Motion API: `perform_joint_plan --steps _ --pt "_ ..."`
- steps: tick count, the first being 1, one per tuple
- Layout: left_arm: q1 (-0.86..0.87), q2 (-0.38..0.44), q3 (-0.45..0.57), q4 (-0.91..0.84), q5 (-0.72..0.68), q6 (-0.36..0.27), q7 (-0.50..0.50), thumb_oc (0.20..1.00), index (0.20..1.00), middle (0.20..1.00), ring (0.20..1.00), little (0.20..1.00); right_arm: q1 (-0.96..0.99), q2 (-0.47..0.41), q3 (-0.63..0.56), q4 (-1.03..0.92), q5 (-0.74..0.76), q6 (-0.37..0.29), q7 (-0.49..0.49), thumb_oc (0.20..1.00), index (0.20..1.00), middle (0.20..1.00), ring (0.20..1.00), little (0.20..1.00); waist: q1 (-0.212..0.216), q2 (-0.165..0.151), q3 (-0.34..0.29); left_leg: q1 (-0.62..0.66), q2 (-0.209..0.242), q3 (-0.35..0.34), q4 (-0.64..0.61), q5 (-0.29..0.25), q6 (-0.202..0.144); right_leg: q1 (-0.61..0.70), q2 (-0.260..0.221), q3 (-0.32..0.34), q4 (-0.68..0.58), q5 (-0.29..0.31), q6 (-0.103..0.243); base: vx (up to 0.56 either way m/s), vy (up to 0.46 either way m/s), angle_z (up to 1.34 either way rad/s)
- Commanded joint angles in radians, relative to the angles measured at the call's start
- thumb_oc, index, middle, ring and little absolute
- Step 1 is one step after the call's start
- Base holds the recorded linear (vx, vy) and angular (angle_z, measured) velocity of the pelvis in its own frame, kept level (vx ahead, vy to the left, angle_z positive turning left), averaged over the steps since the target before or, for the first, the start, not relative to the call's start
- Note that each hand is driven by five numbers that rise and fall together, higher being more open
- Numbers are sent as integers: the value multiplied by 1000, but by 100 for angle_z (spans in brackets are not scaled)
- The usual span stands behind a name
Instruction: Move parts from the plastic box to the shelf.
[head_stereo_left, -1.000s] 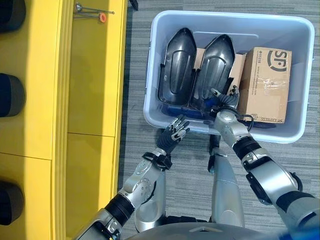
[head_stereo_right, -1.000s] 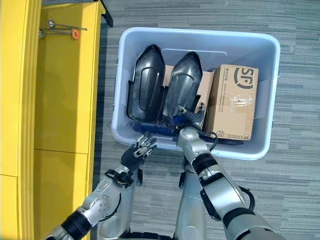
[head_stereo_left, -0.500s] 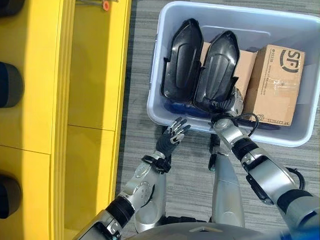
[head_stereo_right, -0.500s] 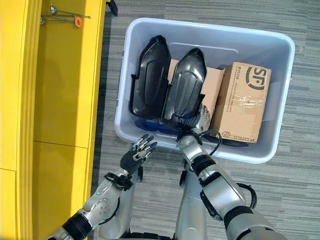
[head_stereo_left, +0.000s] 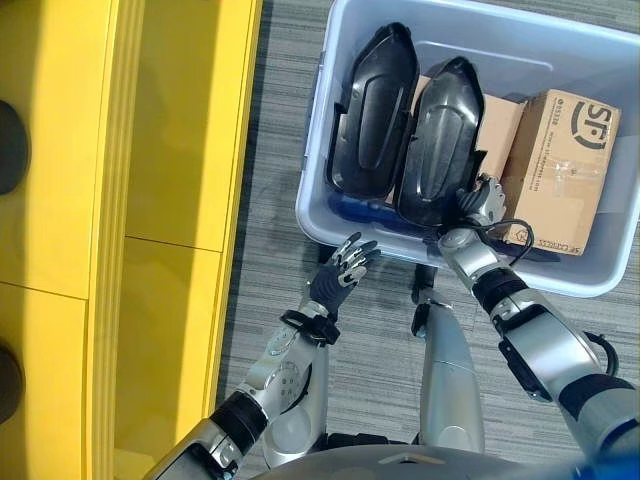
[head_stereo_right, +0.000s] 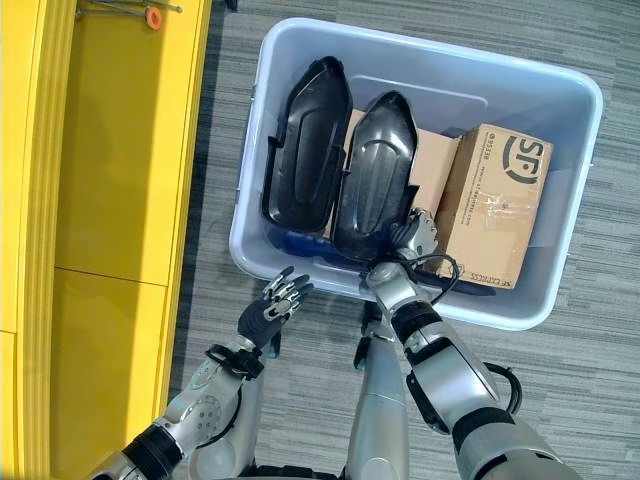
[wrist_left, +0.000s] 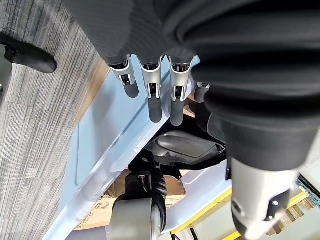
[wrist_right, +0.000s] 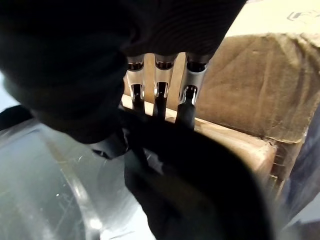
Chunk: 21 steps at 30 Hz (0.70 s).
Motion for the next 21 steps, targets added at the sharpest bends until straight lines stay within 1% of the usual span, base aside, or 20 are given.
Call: perform_joint_plan --steps 1,4,8,10,11,14,15,16,17,19,20,21 --pt "-10 -23 -17 -54 -9 -23 -15 1000 1000 1000 1000 1000 188 43 -6 192 185 98 117 200 200 200 200 200 19 82 69 -17 -8 2 27 -57 35 31 22 -80 31 -31 -31 0 0 0" --pt "-8 -24 -17 -39 -10 -30 -28 1000 1000 1000 1000 1000 189 32 -6 193 157 95 107 200 200 200 200 200 17 80 69 -14 -7 4 27 -60 35 34 23 -80 27 -30 -31 -6 -21 2" --pt "-7 -28 -11 -31 -7 -37 -37 1000 1000 1000 1000 1000 196 26 -2 195 115 113 113 200 200 200 200 200 14 78 69 -7 -6 8 31 -64 34 43 23 -80 24 -33 -33 -3 -8 1" --pt "-4 -26 -7 -28 -6 -40 -40 1000 1000 1000 1000 1000 200 20 3 196 118 124 108 200 200 200 200 200 13 79 69 3 -6 10 29 -64 33 52 22 -80 19 -34 -34 -3 -11 -2" --pt "-3 -25 -4 -30 -7 -39 -42 1000 1000 1000 1000 1000 204 16 4 197 103 137 112 200 200 200 200 200 12 80 69 7 -5 10 29 -63 32 56 21 -79 19 -34 -34 -11 -36 -5" --pt "6 -17 0 -18 -7 -42 -56 1000 1000 1000 1000 1000 212 6 7 208 54 123 123 200 200 200 200 200 13 86 69 31 -4 6 16 -61 31 78 21 -76 10 -37 -35 -16 -49 -5" --pt "8 -14 1 -19 -3 -41 -58 1000 1000 1000 1000 1000 214 6 8 208 33 107 120 200 200 200 200 200 13 87 69 37 -4 5 11 -60 31 84 21 -76 7 -38 -35 -20 -47 -2" --pt "11 -11 2 -18 1 -42 -62 1000 1000 1000 1000 1000 217 4 10 207 23 70 116 200 200 200 200 200 13 88 69 45 -5 4 7 -59 32 91 20 -75 3 -38 -36 -18 -44 -2" --pt "12 -10 1 -16 2 -43 -65 1000 1000 1000 1000 1000 216 3 11 207 23 48 113 200 200 200 200 200 14 89 69 51 -6 3 5 -59 32 96 21 -75 1 -38 -36 -18 -51 -1" --pt "17 -8 2 -16 2 -49 -74 1000 1000 1000 1000 1000 216 3 13 194 60 -77 111 200 200 200 200 200 14 90 69 71 -4 3 -4 -60 32 114 20 -74 -6 -39 -34 -15 -51 -1" --pt "18 -5 3 -21 -2 -47 -73 1000 1000 1000 1000 1000 214 6 11 185 81 -124 121 200 200 200 200 200 15 90 69 85 -5 2 -11 -59 31 128 20 -72 -13 -39 -34 -13 -43 -3" --pt "18 -5 7 -24 -2 -44 -73 1000 1000 1000 1000 1000 213 12 8 173 111 -193 119 200 200 200 200 200 15 90 69 103 -5 4 -22 -57 31 146 19 -72 -23 -39 -32 -13 -49 -6"
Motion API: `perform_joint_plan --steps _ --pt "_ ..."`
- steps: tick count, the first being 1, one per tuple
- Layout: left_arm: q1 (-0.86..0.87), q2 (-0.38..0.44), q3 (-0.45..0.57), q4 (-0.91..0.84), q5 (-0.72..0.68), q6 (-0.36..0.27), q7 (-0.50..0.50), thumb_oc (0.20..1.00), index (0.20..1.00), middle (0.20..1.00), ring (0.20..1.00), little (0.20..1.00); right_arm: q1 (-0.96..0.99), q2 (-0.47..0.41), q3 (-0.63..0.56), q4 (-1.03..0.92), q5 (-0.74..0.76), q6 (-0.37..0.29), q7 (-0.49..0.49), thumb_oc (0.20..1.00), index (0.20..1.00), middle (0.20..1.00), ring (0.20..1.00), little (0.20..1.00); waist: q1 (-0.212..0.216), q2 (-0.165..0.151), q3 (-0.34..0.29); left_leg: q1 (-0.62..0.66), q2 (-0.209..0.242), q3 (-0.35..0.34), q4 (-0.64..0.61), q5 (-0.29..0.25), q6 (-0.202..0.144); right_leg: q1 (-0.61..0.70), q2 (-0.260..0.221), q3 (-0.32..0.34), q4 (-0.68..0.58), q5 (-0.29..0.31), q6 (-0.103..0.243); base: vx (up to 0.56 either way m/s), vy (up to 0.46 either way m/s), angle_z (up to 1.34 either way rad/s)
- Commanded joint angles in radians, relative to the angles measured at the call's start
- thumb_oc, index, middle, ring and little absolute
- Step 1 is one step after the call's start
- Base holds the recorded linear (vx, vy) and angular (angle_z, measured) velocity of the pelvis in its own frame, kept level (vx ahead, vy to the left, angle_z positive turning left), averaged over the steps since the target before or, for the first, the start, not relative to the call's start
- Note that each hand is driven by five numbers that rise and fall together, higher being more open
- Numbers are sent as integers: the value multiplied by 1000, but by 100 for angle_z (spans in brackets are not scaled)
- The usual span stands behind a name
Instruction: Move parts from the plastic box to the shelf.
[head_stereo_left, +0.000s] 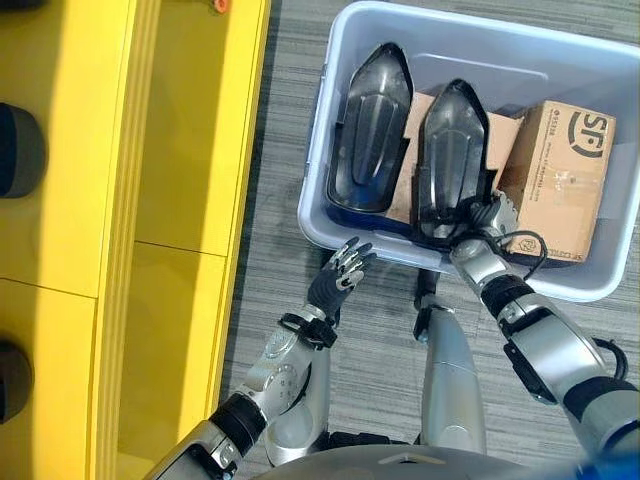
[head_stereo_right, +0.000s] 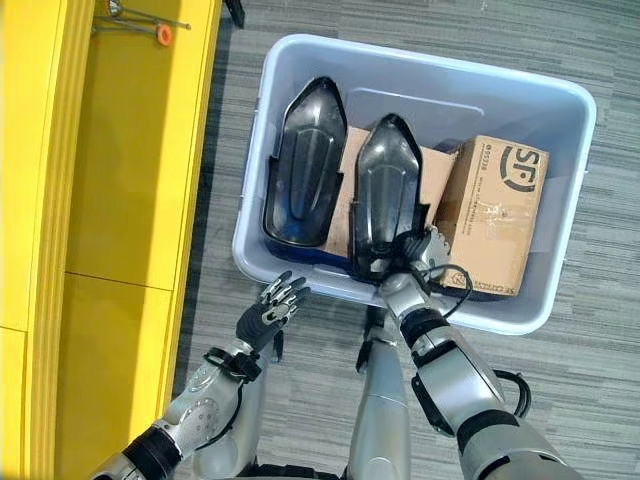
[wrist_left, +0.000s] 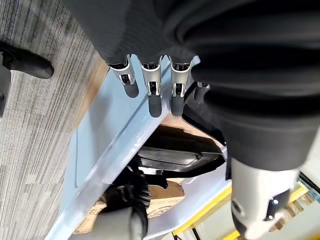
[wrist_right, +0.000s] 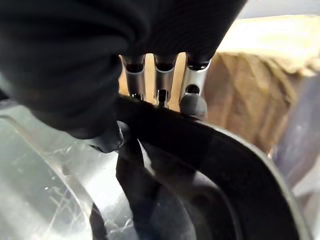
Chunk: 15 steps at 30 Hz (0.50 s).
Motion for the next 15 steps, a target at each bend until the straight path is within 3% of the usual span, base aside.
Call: perform_joint_plan --steps 1,2,3,4,7,10,15 --pt "9 -10 7 -71 4 -23 -31 1000 1000 1000 1000 1000 153 41 -15 44 140 -179 73 200 200 200 200 200 9 73 62 38 -15 -7 6 -64 35 106 15 -79 -31 -29 -25 -8 -71 -6" --pt "10 -7 12 -76 5 -16 -25 1000 1000 1000 1000 1000 151 45 -20 20 153 -245 61 200 200 200 200 200 8 72 62 71 -16 -6 -14 -62 36 135 15 -79 -48 -27 -22 -2 -72 -6" --pt "11 -5 15 -79 6 -12 -24 1000 1000 1000 1000 1000 150 45 -22 10 160 -262 58 200 200 200 200 200 7 71 62 86 -17 -4 -22 -61 35 150 15 -79 -56 -26 -21 -66 -82 -4" --pt "-3 0 28 -85 7 -2 -21 1000 1000 1000 1000 1000 132 40 -30 -12 157 -318 39 200 200 200 200 200 6 71 62 84 -13 1 -39 -33 39 147 17 -85 -77 1 -25 -60 -59 -6" --pt "19 15 43 -112 21 20 -4 1000 1000 1000 1000 1000 133 17 -48 -111 173 -373 14 200 200 200 200 200 -1 69 62 162 -8 9 -73 -33 34 213 14 -81 -106 4 -18 -2 -69 -11" --pt "39 43 60 -161 11 54 12 1000 1000 1000 1000 1000 122 -25 -83 -211 118 -381 -7 200 200 200 200 200 -9 69 62 249 -1 14 -113 -33 29 292 13 -74 -143 4 -10 41 -50 -14" --pt "79 101 114 -217 -4 118 -2 1000 1000 1000 1000 1000 64 -119 -187 -359 88 -389 40 200 200 200 200 200 -15 71 62 404 8 17 -172 -43 19 444 17 -71 -213 4 0 55 -81 -13"
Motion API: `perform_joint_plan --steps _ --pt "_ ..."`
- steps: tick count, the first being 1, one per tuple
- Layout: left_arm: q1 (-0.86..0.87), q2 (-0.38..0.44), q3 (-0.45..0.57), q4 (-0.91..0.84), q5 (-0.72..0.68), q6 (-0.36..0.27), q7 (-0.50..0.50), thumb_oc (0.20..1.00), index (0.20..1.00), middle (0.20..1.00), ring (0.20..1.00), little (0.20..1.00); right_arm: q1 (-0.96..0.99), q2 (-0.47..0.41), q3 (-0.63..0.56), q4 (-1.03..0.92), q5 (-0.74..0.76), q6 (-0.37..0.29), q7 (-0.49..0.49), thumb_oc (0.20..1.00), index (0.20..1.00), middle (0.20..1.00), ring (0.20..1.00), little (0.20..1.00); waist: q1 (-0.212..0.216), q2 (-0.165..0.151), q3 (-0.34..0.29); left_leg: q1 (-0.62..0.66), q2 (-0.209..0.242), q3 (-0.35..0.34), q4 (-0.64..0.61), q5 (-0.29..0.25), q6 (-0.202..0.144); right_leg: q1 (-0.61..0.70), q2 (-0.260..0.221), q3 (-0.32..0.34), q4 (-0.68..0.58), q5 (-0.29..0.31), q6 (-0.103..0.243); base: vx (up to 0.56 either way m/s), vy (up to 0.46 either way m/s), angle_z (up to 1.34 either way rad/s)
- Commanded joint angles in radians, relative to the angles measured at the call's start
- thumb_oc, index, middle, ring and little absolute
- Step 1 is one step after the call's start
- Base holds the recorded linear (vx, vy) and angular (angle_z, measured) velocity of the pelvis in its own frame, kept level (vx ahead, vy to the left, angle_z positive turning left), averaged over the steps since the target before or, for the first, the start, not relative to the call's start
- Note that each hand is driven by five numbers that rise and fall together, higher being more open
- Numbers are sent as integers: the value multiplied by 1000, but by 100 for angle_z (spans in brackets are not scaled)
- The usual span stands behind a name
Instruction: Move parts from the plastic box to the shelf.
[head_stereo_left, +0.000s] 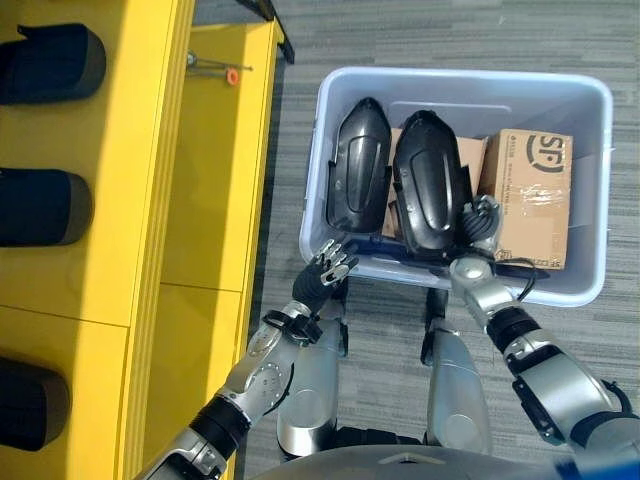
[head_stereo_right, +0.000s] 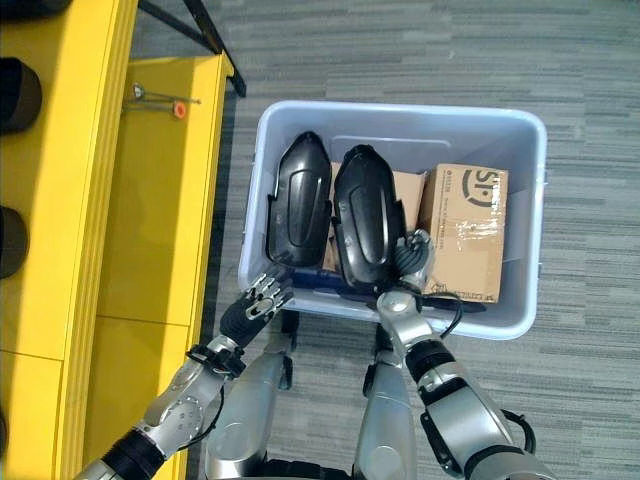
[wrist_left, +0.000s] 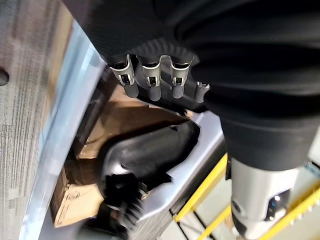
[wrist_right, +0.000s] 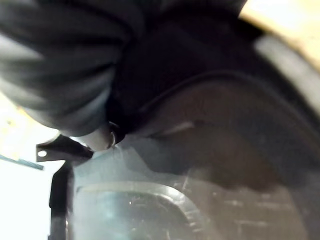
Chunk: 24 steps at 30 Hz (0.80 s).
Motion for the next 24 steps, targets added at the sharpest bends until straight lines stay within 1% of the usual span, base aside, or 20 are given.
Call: perform_joint_plan --steps 1,3,7,10,11,12,17,19,22,24 --pt "27 15 5 -76 -3 24 -26 1000 1000 1000 1000 1000 -89 -54 -84 -78 -38 -77 16 200 200 200 200 200 8 -6 17 37 -17 -34 30 -85 33 102 -14 -79 -6 -62 -10 63 -86 -13" --pt "46 28 21 -81 1 35 -42 1000 1000 1000 1000 1000 -100 -68 -114 -107 -25 -76 49 200 200 200 200 200 8 -6 15 90 -12 -31 3 -86 29 154 -14 -81 -34 -60 -6 61 -78 -7" --pt "92 43 42 -70 24 46 -85 1000 1000 1000 1000 1000 -110 -72 -149 -151 -4 -58 93 200 200 200 200 200 16 -9 -34 150 -8 -30 -39 -87 23 218 -10 -86 -79 -56 -4 76 -70 -3" --pt "119 47 51 -63 37 47 -101 1000 1000 1000 1000 1000 -110 -62 -158 -181 6 -32 115 200 200 200 200 200 19 -11 -67 178 -6 -33 -52 -89 21 250 -7 -89 -91 -58 -6 82 -48 -2" --pt "129 49 57 -64 44 49 -106 1000 1000 1000 1000 1000 -106 -56 -161 -198 19 -14 134 200 200 200 200 200 21 -12 -78 189 -5 -35 -55 -90 21 260 -7 -90 -95 -59 -6 96 -56 0" --pt "143 52 71 -70 53 64 -112 1000 1000 1000 1000 1000 -95 -42 -160 -221 30 14 152 200 200 200 200 200 23 -14 -98 204 -4 -37 -63 -91 21 276 -5 -92 -101 -59 -6 109 -65 1" --pt "187 52 103 -78 71 91 -106 1000 1000 1000 1000 1000 -45 10 -124 -273 64 78 230 200 200 200 200 200 32 -22 -145 241 -3 -47 -71 -92 20 320 2 -100 -112 -66 -9 107 -52 6" --pt "205 44 124 -81 71 101 -97 1000 1000 1000 1000 1000 -9 32 -103 -306 85 100 299 200 200 200 200 200 38 -27 -158 250 -3 -50 -67 -94 19 334 7 -108 -110 -73 -14 76 -55 7" --pt "231 29 153 -91 74 122 -94 1000 1000 1000 1000 1000 42 59 -70 -351 107 125 364 200 200 200 200 200 46 -31 -169 257 -2 -54 -63 -95 18 344 12 -121 -105 -83 -20 46 -52 2" --pt "269 4 191 -93 76 144 -86 1000 1000 1000 1000 1000 111 94 -23 -404 125 142 418 200 200 200 200 200 61 -36 -176 265 12 -64 -64 -82 8 359 16 -142 -99 -92 -27 62 -69 2"
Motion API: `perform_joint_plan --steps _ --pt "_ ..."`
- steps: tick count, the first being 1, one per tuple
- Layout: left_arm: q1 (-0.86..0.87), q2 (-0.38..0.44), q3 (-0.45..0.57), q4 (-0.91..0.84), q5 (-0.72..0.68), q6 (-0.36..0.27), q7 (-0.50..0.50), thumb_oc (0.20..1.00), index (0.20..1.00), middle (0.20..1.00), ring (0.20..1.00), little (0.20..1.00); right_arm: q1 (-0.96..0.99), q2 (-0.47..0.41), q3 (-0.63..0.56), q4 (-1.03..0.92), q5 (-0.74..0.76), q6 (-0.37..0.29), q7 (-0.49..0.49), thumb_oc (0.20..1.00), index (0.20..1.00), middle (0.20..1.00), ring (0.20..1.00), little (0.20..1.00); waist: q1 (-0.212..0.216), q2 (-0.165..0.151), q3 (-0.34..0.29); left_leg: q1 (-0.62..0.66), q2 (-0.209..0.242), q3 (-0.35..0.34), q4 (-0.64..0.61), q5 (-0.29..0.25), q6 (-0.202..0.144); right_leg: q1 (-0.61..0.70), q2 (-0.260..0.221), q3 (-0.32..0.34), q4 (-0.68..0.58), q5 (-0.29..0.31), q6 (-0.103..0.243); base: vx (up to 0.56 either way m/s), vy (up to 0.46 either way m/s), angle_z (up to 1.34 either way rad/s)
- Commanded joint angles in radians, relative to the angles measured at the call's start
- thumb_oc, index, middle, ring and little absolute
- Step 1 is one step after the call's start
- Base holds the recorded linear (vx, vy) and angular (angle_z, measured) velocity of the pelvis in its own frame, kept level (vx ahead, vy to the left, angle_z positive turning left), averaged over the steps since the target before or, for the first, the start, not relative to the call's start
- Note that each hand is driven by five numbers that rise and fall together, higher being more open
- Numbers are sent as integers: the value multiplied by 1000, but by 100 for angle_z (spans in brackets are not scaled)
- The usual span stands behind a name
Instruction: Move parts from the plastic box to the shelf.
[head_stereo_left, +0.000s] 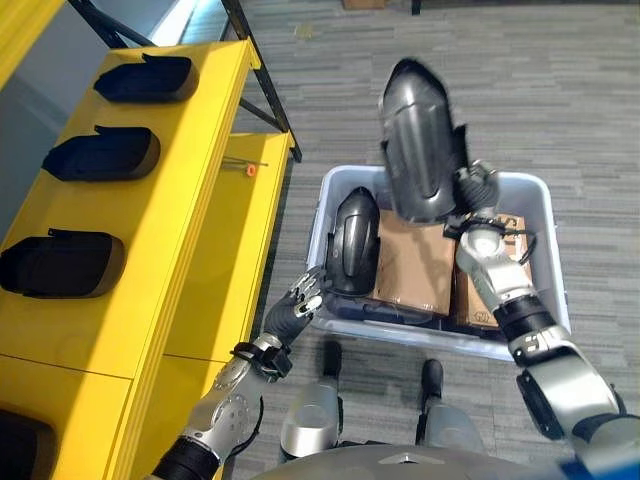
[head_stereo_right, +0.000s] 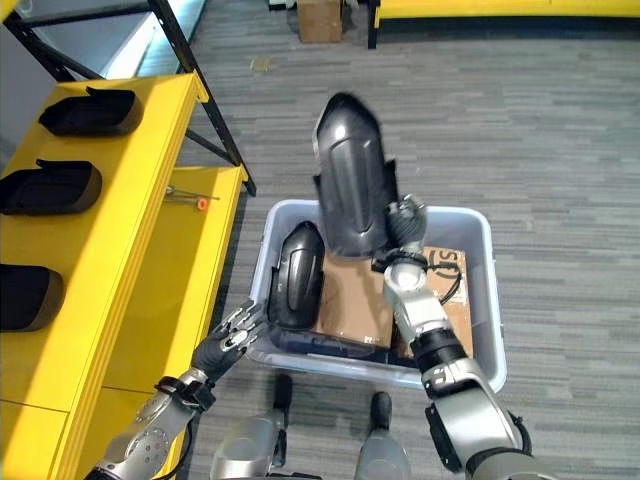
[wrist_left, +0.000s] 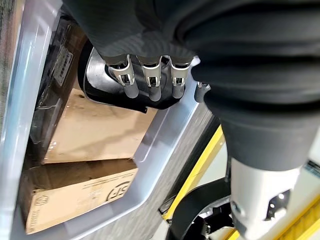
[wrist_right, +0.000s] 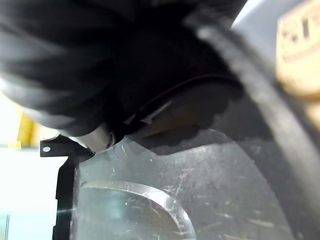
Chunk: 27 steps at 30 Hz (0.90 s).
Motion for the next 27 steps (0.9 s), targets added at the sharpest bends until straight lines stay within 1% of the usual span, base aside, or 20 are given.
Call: perform_joint_plan --steps 1,2,4,5,6,7,8,10,12,14,15,16,19,21,22,23,24,25,26,27 --pt "61 -12 39 -75 21 6 -22 1000 1000 1000 1000 1000 26 14 16 -117 48 -19 79 200 200 200 200 200 41 -34 -27 -46 1 -69 100 -85 17 -9 -7 -109 178 -155 -28 33 -42 12" --pt "74 -20 51 -75 23 5 -27 1000 1000 1000 1000 1000 48 22 29 -135 55 -14 90 200 200 200 200 200 45 -34 -29 -44 9 -69 93 -76 12 -5 -8 -116 178 -156 -29 -9 -8 23" --pt "97 -32 78 -78 49 16 -62 1000 1000 1000 1000 1000 105 35 41 -176 57 -14 99 200 200 200 200 200 49 -34 -33 -41 26 -43 85 -60 2 6 -16 -147 181 -160 -28 -45 19 29" --pt "100 -35 85 -76 65 30 -86 1000 1000 1000 1000 1000 139 36 39 -195 60 -20 95 200 200 200 200 200 41 -33 -36 -37 34 10 84 -55 -2 16 -23 -174 177 -157 -25 -74 40 27" --pt "98 -34 87 -73 71 35 -97 1000 1000 1000 1000 1000 153 37 36 -204 68 -18 96 200 200 200 200 200 34 -32 -37 -34 35 41 85 -54 -2 21 -25 -189 174 -153 -23 -113 59 67" --pt "93 -32 87 -68 84 41 -116 1000 1000 1000 1000 1000 190 32 32 -223 82 -29 102 200 200 200 200 200 20 -34 -41 -28 22 84 98 -65 4 30 -33 -208 168 -145 -14 -196 113 107" --pt "78 -18 82 -59 97 39 -131 1000 1000 1000 1000 1000 231 19 28 -237 108 -52 142 200 200 200 200 200 10 -48 -48 -34 -28 95 151 -109 30 39 -50 -211 157 -127 6 -198 138 132" --pt "70 -18 76 -63 126 33 -110 1000 1000 1000 1000 1000 257 11 37 -257 143 -50 183 200 200 200 200 200 14 -57 -58 -42 -45 64 148 -108 33 35 -54 -202 137 -99 21 -114 206 107" --pt "67 -9 83 -57 158 24 -103 1000 1000 1000 1000 1000 296 11 60 -309 182 -34 216 200 200 200 200 200 10 -60 -72 -9 -54 29 95 -100 55 27 -60 -180 144 -90 35 -47 290 37" --pt "65 -4 88 -63 187 23 -96 1000 1000 1000 1000 1000 311 16 73 -322 215 -23 235 200 200 200 200 200 11 -61 -78 7 -61 17 75 -97 65 34 -64 -172 134 -78 44 -63 226 12" --pt "57 3 84 -64 222 26 -82 1000 1000 1000 1000 1000 317 28 85 -316 224 -17 241 200 200 200 200 200 17 -63 -88 19 -69 6 57 -96 73 36 -73 -173 123 -63 57 -139 397 20" --pt "40 20 72 -61 281 19 -71 1000 1000 1000 1000 1000 327 55 109 -309 295 -14 246 200 200 200 200 200 31 -67 -109 45 -86 -10 18 -98 89 35 -97 -180 97 -25 90 -151 412 23" --pt "16 41 64 -73 294 31 -76 1000 1000 1000 1000 1000 332 71 130 -321 310 -34 231 200 200 200 200 200 44 -70 -121 46 -98 -24 10 -106 101 29 -120 -189 99 -7 99 -97 195 42" --pt "-5 54 57 -78 295 48 -86 1000 1000 1000 1000 1000 331 80 135 -318 321 -45 222 200 200 200 200 200 43 -69 -128 45 -104 -39 6 -110 111 27 -124 -175 114 -13 101 -50 106 23" --pt "-32 58 37 -81 309 75 -103 1000 1000 1000 1000 1000 334 95 144 -322 324 -64 170 200 200 200 200 200 31 -67 -134 50 -118 -70 0 -117 124 23 -109 -128 128 -22 97 18 48 65" --pt "-57 56 16 -77 326 102 -132 1000 1000 1000 1000 1000 340 100 152 -332 339 -84 115 200 200 200 200 200 8 -67 -141 50 -132 -108 0 -121 135 19 -63 -60 131 -40 93 28 71 110" --pt "-69 51 3 -72 332 117 -146 1000 1000 1000 1000 1000 341 104 154 -337 337 -91 87 200 200 200 200 200 -7 -67 -149 46 -137 -121 0 -121 139 5 -28 -20 148 -49 88 38 65 169" --pt "-85 50 -17 -66 332 126 -134 1000 1000 1000 1000 1000 340 106 157 -338 333 -94 72 200 200 200 200 200 -17 -72 -158 40 -145 -151 0 -119 140 1 17 17 169 -75 72 30 71 239" --pt "-93 45 -26 -62 330 133 -125 1000 1000 1000 1000 1000 336 106 157 -335 335 -89 69 200 200 200 200 200 -19 -76 -162 40 -149 -169 0 -115 137 -3 45 22 184 -89 61 44 42 236" --pt "-95 37 -30 -61 325 143 -110 1000 1000 1000 1000 1000 330 104 153 -334 343 -72 74 200 200 200 200 200 -22 -80 -163 42 -154 -181 0 -113 137 -3 77 30 193 -107 43 63 16 189"
